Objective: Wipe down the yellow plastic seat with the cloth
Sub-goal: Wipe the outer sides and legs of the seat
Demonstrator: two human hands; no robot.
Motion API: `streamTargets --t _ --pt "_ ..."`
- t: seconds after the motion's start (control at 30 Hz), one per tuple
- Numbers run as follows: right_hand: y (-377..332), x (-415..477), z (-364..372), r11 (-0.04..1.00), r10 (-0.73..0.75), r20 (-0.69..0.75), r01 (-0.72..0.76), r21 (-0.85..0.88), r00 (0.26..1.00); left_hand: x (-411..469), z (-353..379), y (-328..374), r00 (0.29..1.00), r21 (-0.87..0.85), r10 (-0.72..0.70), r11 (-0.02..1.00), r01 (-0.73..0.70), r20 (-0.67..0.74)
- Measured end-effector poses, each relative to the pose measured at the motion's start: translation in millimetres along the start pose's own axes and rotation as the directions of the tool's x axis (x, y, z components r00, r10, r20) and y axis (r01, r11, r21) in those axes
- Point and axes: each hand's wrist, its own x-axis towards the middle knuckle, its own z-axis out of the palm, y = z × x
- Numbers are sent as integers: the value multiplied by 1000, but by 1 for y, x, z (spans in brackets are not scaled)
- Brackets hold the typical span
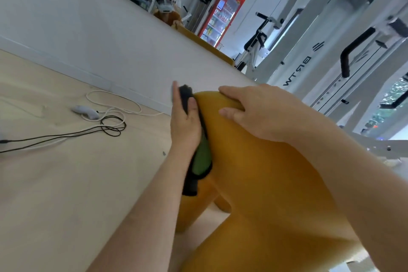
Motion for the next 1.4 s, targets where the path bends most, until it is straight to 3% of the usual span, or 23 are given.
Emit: streamTargets --t 0.07,0.17,0.27,0.33,0.4,0.47,0.53,0.6,0.7,0.83,0.97,1.07,1.2,1.27,1.33,1.4 --pt "-1 -2 -1 1000 -16 4 16 5 1000 14 -7 -10 989 -99 -146 984 146 15" --pt "1 -24 0 999 -31 -26 30 -45 999 -18 -12 -5 993 -59 -109 992 111 34" --pt "2 -48 -2 995 -8 -9 7 -101 1000 -77 -11 17 989 17 134 991 -135 68" --pt "4 -53 -4 997 21 -22 -22 -78 1000 -93 -4 28 946 79 312 944 -319 86" --pt "2 -53 -3 995 14 -41 -18 -98 999 -82 -3 20 912 89 402 908 -409 87" --pt "-2 -54 -5 991 -6 -46 -1 -133 999 -53 -8 -8 947 14 321 947 -321 16" --pt "0 -54 -4 985 -16 -31 11 -175 999 -19 -10 -38 1000 -169 -16 986 14 -11" --pt "1 -55 -4 986 -25 -21 21 -163 999 -9 -9 -50 970 -224 -242 947 232 -15" --pt "0 -46 -4 988 -42 -30 37 -148 999 -36 -2 -26 982 -210 -183 963 168 -49" --pt "-2 -5 0 988 -80 -101 66 -137 992 -80 7 20 989 -223 140 967 -125 51" --pt "-1 11 1 982 -118 -105 101 -159 987 -85 17 23 960 -143 278 951 -274 14" --pt "2 10 3 983 -107 -93 91 -157 990 -55 12 8 971 -59 223 972 -229 -88" --pt "1 12 8 988 -102 -137 84 -129 985 -2 1 -18 984 -132 -139 984 124 -115" --pt "0 16 10 984 -97 -154 71 -164 983 -1 -2 -17 973 -136 -197 974 180 -121" --pt "-2 17 9 980 -84 -144 56 -190 986 -31 2 -4 987 -102 -107 990 95 -118" --pt "-4 17 8 977 -86 -144 56 -204 986 -79 11 11 989 -62 124 990 -129 -76"
